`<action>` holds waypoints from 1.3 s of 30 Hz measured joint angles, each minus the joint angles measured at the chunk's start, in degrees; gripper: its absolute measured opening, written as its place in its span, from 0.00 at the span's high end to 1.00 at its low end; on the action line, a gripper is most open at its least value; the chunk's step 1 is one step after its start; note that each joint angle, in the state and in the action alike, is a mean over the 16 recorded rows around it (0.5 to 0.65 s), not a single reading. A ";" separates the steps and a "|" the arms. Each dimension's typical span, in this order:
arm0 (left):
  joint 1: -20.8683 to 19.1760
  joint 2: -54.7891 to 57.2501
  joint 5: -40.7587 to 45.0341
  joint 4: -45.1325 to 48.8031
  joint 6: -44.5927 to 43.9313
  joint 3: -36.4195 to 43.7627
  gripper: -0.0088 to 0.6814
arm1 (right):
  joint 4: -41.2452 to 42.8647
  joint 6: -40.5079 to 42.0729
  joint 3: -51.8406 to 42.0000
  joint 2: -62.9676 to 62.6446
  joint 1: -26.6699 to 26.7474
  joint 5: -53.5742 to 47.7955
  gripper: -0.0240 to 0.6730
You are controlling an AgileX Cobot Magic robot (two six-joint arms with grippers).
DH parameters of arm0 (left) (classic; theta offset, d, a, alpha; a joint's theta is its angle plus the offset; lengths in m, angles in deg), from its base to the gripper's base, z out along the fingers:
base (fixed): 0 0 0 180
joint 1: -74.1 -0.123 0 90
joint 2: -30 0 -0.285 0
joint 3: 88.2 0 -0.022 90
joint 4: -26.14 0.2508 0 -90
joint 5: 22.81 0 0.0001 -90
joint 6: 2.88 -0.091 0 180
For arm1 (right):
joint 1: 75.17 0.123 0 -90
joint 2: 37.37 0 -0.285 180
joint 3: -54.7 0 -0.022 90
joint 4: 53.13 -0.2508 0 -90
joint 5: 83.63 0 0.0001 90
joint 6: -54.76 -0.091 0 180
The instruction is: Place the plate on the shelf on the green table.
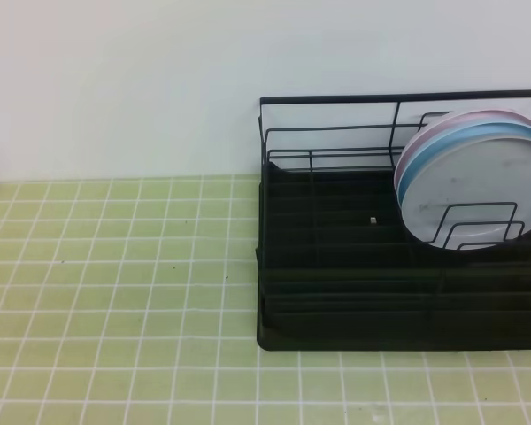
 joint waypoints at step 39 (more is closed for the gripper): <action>0.00 0.09 -2.71 0.33 0.00 3.75 0.99 | 8.07 1.63 -12.44 -12.35 -0.07 7.88 0.97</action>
